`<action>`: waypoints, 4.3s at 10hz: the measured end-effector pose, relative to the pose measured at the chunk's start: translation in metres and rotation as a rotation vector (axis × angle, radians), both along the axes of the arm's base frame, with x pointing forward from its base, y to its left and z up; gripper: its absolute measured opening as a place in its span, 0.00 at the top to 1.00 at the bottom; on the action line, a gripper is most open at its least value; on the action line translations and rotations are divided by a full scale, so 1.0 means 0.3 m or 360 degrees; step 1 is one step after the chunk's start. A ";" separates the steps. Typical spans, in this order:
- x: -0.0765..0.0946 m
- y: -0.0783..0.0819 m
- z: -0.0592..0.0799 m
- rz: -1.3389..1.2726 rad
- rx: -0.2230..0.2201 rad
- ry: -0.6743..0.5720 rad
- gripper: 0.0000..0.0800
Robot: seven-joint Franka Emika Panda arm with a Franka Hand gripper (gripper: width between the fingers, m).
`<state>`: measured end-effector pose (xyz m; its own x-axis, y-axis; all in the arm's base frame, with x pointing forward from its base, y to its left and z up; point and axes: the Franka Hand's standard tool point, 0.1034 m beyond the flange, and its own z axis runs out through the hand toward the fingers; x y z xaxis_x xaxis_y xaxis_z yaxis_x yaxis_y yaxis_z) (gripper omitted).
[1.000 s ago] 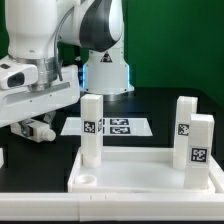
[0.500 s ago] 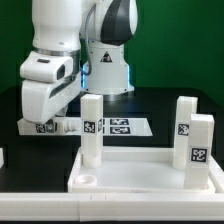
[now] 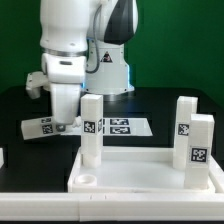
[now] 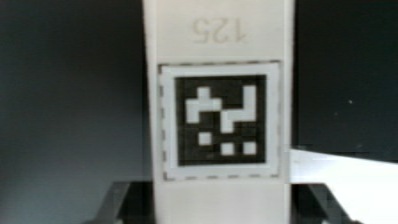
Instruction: Assemble desk
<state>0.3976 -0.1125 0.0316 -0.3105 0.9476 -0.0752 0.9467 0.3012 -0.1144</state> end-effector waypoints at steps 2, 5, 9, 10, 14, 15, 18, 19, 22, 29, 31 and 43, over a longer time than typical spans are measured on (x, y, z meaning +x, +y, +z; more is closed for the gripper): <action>-0.003 -0.015 -0.002 0.0098 -0.0014 0.0017 0.64; -0.018 -0.024 -0.008 0.0435 -0.0019 0.0073 0.64; -0.061 -0.056 -0.019 0.0976 0.0046 0.0239 0.64; -0.063 -0.057 -0.020 0.0935 0.0041 0.0236 0.63; -0.073 -0.079 0.017 0.0466 -0.0010 0.0187 0.23; -0.062 -0.084 0.036 0.0155 -0.0062 0.0185 0.20; 0.049 -0.090 0.062 -0.0374 -0.0234 0.0175 0.19; 0.068 -0.105 0.066 -0.0339 -0.0204 0.0128 0.19; 0.059 -0.103 0.060 -0.0639 -0.0241 0.0090 0.19; 0.067 -0.181 0.072 -0.2150 -0.0388 0.0037 0.19; 0.074 -0.176 0.073 -0.2379 -0.0423 0.0016 0.19; 0.069 -0.171 0.037 -0.3602 -0.1051 0.0991 0.19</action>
Offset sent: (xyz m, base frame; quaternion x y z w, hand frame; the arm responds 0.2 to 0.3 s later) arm 0.0000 0.0000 0.0000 0.0000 0.0000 -0.1296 0.9916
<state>0.4183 -0.1637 0.0428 0.6041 -0.3716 -0.7050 -0.5254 -0.8509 -0.0017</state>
